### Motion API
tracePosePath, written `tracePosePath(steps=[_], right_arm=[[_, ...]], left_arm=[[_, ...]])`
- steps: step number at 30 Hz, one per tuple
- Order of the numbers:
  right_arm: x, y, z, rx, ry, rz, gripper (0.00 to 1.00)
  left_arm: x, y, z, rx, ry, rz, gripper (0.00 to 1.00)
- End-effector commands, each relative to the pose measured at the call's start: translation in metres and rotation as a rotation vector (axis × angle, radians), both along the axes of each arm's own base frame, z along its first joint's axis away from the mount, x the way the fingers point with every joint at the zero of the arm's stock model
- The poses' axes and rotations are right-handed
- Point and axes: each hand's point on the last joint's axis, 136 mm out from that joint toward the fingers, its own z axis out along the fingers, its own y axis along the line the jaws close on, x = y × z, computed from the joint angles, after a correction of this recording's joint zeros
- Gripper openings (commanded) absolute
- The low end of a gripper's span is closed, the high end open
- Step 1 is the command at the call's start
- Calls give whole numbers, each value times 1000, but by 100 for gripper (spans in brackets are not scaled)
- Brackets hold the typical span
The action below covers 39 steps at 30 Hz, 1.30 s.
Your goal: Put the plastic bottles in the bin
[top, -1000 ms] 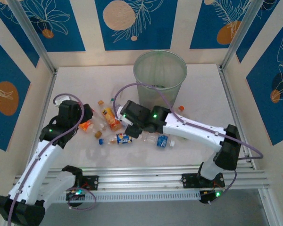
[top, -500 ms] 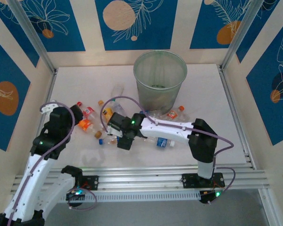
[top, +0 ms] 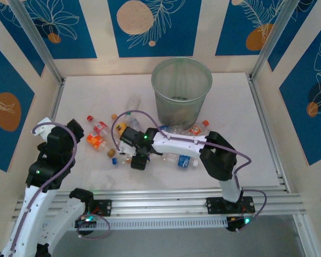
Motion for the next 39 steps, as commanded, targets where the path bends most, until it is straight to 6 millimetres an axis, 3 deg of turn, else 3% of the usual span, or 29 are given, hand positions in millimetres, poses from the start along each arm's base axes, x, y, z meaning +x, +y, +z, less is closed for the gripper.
tracePosePath(steps=[1,27,39], right_arm=[[1,17,5,60,31,44,87],[7,22,-40,14,94,90,84],[4,23,-49,0,116,119,73]], left_arm=[[-6,9,13,29,-8,36,99],[-5,7,16,33,-14,23,100],[-5,7,17,31,-18,21,99]])
